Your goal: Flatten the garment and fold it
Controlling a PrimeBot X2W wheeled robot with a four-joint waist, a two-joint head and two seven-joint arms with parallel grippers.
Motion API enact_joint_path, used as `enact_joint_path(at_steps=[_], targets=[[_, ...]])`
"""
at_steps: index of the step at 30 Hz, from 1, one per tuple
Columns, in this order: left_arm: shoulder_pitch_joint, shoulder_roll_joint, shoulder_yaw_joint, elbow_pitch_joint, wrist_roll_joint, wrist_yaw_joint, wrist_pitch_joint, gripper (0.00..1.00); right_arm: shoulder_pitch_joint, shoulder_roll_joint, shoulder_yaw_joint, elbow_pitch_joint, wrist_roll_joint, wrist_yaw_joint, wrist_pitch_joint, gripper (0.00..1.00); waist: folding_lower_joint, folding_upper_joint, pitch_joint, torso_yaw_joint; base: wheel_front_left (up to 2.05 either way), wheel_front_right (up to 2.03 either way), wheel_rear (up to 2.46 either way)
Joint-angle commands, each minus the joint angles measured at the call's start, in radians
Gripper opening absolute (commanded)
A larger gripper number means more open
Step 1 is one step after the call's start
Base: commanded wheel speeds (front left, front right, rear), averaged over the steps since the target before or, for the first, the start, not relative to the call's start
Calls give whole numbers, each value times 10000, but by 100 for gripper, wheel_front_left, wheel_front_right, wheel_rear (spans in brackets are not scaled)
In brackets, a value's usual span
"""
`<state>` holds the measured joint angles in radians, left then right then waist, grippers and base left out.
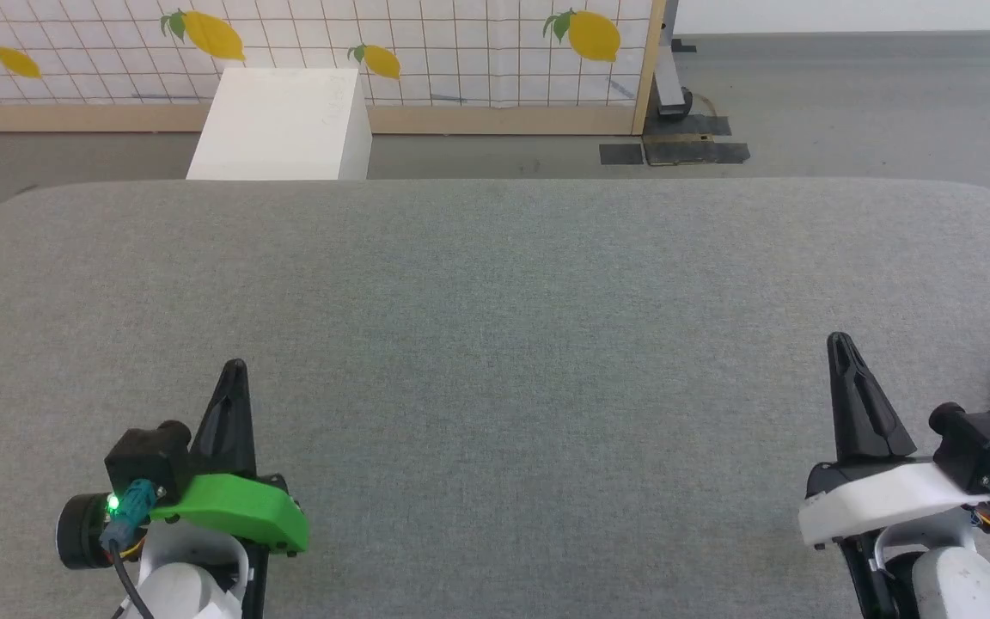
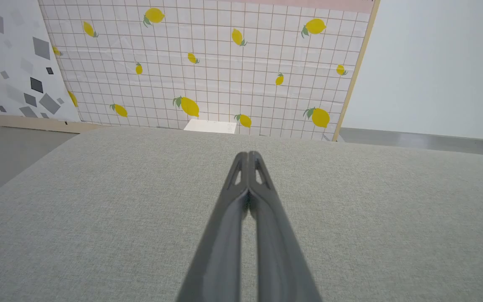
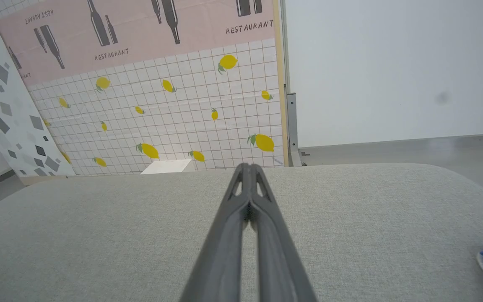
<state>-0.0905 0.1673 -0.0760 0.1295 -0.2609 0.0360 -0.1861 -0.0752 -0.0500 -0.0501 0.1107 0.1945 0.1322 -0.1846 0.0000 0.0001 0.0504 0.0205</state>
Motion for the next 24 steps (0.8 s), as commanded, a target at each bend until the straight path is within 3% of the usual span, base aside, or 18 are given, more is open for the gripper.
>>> enact_joint_path(at_steps=[1,24], targets=[[151,-65,55,-68,212,-44,71,0,195,-1,35,-79,-104,-5,61,0,0,-1,-9,-4,0,0,0],[372,-389,262,-427,914,-136,595,0,358,-1,171,-380,-643,-8,583,0,0,-1,-154,-62,0,0,0]])
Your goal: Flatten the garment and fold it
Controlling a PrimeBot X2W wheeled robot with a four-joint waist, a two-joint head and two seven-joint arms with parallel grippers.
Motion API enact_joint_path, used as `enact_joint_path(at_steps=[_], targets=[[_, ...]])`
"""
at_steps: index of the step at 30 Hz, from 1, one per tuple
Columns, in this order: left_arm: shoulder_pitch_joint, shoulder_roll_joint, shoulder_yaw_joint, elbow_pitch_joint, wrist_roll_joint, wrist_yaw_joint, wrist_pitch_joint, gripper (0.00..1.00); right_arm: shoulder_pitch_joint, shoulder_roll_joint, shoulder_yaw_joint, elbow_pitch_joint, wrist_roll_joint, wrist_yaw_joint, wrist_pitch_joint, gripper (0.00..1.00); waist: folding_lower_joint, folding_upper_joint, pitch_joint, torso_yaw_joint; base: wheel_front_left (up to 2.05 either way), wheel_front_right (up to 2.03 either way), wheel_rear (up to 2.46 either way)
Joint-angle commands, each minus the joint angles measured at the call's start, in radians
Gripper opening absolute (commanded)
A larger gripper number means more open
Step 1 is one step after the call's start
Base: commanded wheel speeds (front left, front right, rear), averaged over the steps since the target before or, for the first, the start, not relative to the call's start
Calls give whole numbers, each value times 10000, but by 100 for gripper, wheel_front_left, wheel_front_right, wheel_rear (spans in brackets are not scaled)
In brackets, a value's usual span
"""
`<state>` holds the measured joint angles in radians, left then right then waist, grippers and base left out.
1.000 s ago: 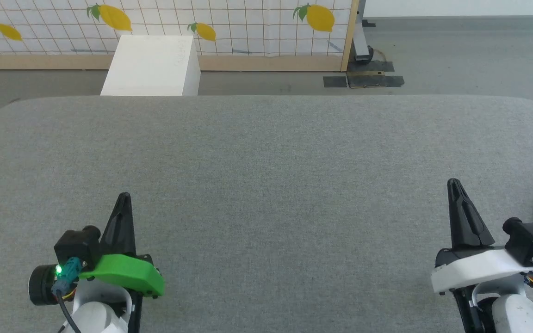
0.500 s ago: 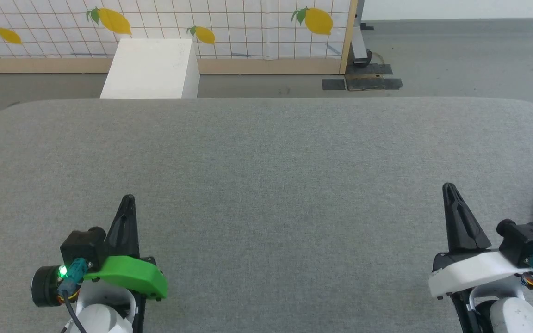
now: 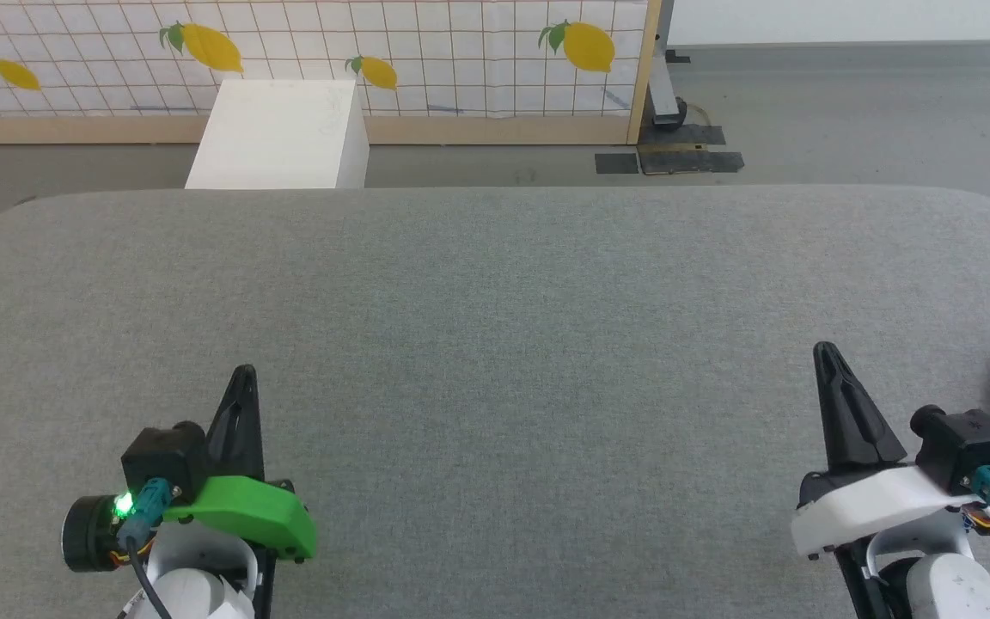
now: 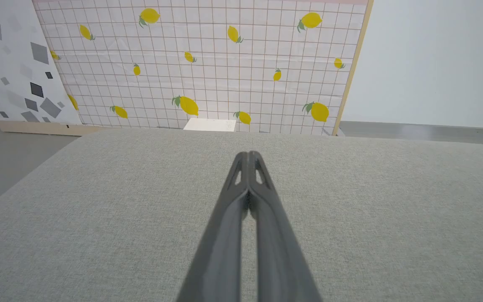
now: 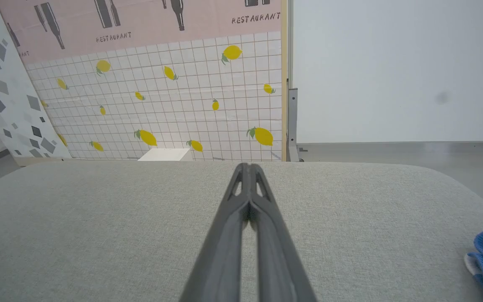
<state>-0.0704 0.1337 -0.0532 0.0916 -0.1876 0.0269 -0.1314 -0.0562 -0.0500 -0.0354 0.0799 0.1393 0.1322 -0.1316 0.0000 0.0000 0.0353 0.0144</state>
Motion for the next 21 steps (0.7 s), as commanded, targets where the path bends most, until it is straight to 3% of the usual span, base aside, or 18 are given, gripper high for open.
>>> enact_joint_path(at_steps=[1,21], targets=[[179,-64,40,-60,205,-49,66,0,174,-1,28,-82,-110,-8,72,0,0,0,-8,-4,0,0,0],[367,-341,217,-367,805,-128,514,0,313,-2,145,-339,-570,-10,519,0,0,0,-131,-54,0,0,0]])
